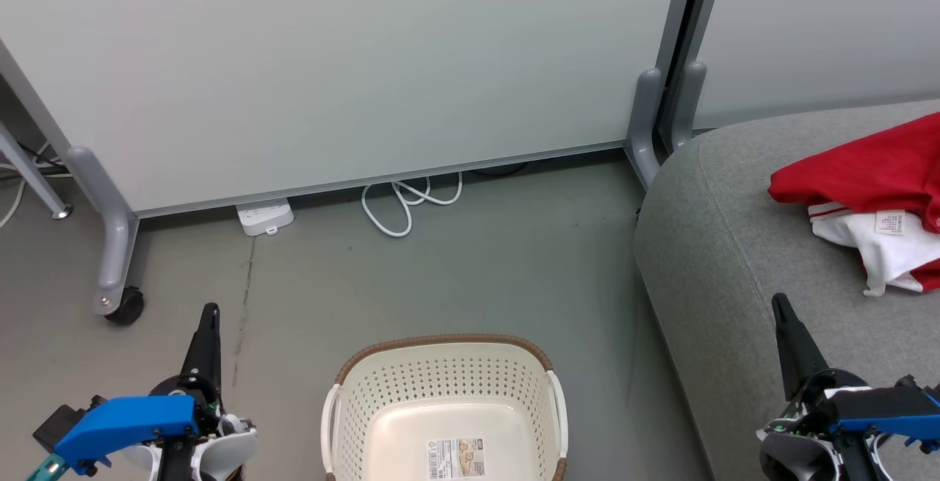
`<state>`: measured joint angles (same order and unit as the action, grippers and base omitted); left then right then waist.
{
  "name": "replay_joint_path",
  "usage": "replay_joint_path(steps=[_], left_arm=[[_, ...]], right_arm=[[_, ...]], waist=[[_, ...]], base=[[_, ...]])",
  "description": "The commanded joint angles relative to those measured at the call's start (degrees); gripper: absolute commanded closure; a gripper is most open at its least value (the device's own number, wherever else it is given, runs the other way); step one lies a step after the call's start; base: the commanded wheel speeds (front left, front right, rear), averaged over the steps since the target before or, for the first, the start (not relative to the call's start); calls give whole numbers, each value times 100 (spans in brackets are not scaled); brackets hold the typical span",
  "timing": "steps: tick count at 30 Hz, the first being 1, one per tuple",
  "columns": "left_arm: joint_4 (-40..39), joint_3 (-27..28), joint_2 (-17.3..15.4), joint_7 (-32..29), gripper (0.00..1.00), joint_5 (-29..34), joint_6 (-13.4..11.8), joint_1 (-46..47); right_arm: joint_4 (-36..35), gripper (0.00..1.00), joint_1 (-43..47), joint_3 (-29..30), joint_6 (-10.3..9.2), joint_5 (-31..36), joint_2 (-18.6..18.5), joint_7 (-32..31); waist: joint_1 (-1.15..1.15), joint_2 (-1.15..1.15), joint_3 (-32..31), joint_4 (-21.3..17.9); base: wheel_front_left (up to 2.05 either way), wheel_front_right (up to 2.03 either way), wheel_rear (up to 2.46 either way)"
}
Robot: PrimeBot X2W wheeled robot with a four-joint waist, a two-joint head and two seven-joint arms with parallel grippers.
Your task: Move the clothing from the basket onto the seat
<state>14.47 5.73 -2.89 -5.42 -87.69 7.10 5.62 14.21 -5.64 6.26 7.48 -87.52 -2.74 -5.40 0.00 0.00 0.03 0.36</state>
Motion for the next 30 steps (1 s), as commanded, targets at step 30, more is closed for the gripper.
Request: replay_joint_path(steps=[30], left_arm=[[-54, 95, 3, -135, 100, -478, 65, 87]], right_arm=[[-25, 100, -94, 36, 2, -496, -24, -138]], waist=[[0, 0, 15, -36]], base=[[0, 0, 0]])
